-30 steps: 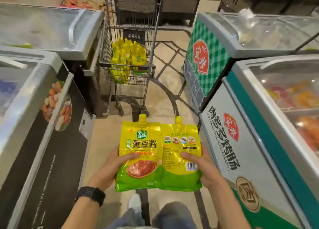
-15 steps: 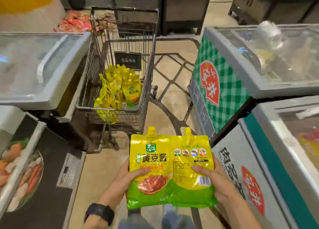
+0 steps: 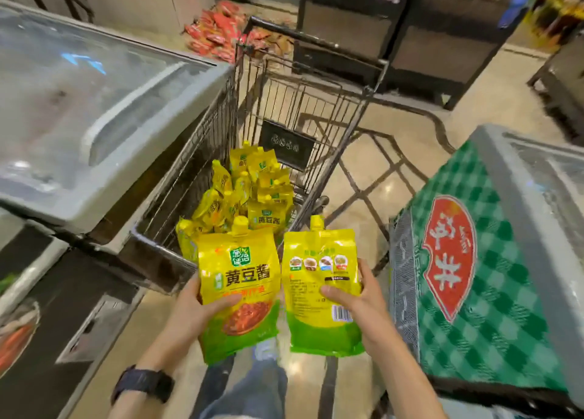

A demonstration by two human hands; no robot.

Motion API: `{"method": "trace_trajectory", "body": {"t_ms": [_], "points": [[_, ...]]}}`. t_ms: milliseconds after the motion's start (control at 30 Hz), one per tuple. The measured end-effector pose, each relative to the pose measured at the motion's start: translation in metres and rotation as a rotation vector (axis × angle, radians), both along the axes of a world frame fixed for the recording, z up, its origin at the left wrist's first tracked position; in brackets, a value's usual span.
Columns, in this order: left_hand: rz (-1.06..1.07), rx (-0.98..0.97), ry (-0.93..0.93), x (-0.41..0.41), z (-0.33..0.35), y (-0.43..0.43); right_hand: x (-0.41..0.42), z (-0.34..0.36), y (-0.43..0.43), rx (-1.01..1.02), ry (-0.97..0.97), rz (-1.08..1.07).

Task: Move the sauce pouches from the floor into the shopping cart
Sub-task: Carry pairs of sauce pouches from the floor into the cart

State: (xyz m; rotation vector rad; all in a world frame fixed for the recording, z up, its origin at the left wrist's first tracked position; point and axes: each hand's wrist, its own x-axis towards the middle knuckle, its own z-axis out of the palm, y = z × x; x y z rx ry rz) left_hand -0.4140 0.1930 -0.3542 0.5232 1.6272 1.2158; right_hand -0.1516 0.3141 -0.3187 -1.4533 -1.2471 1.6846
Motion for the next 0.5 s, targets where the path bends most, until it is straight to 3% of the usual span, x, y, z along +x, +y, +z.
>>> {"method": "trace_trajectory", "body": {"t_ms": [267,500], "points": [[0.193,-0.112,0.2,-0.041,-0.026,0.115,-0.075,-0.004,0.151,0.067,-0.094,0.126],[0.382,-0.325,0.31,-0.05,-0.071,0.188,-0.19,-0.067,0.274,0.096,-0.196,0.357]]}}
